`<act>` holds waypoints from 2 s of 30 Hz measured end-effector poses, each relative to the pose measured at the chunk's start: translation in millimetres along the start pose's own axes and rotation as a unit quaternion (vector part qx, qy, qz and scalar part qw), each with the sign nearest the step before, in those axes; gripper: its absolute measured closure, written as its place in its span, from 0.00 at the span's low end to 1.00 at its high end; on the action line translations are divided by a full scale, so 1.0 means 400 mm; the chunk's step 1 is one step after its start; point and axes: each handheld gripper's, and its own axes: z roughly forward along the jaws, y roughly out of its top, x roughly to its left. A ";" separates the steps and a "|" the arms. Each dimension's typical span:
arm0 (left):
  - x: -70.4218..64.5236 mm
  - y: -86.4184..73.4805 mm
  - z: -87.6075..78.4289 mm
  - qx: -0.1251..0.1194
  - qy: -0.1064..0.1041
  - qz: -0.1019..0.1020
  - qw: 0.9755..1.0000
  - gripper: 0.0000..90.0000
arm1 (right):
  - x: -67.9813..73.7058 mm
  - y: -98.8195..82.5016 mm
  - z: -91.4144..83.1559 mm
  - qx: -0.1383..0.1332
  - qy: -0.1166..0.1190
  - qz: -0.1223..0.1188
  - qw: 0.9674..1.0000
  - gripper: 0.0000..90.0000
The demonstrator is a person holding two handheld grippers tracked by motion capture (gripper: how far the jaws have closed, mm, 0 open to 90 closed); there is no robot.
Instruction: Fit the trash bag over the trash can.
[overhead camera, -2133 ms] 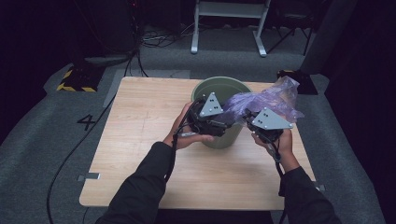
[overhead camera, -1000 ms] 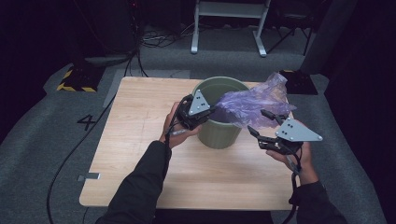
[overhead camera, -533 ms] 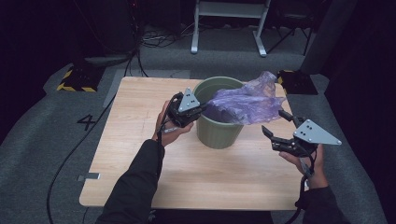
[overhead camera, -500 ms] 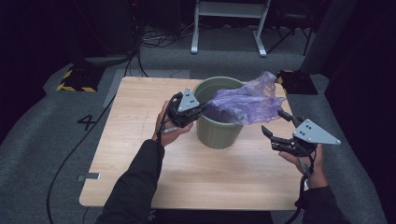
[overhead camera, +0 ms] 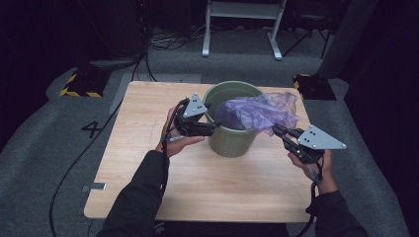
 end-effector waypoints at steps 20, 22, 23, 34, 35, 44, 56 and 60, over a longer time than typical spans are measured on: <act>-0.149 0.093 0.035 -0.022 -0.058 0.068 0.996 0.20 | 0.038 0.037 0.010 -0.013 0.016 -0.020 1.000 0.99; -0.156 0.094 0.047 -0.012 -0.062 0.074 0.995 0.29 | 0.041 0.039 0.012 -0.012 0.017 -0.020 1.000 0.99; -0.160 0.093 0.053 -0.009 -0.060 0.075 0.995 0.34 | 0.043 0.040 0.012 -0.014 0.019 -0.020 1.000 0.99; -0.158 0.070 0.045 -0.004 -0.054 0.111 0.992 0.92 | 0.067 0.047 0.007 -0.026 0.033 -0.016 0.999 0.95; -0.156 0.066 0.039 -0.006 -0.052 0.114 0.992 0.94 | 0.069 0.046 0.006 -0.028 0.036 -0.017 0.999 0.94; -0.127 0.037 -0.006 -0.023 -0.046 0.103 0.993 1.00 | 0.090 0.039 -0.020 -0.046 0.057 -0.010 0.997 0.71; -0.076 -0.003 -0.060 -0.038 -0.030 0.075 0.996 1.00 | 0.086 0.022 -0.062 -0.046 0.022 0.000 0.999 0.42; -0.061 -0.017 -0.074 -0.040 -0.026 0.069 0.996 1.00 | 0.086 0.011 -0.055 -0.035 0.007 -0.001 0.999 0.38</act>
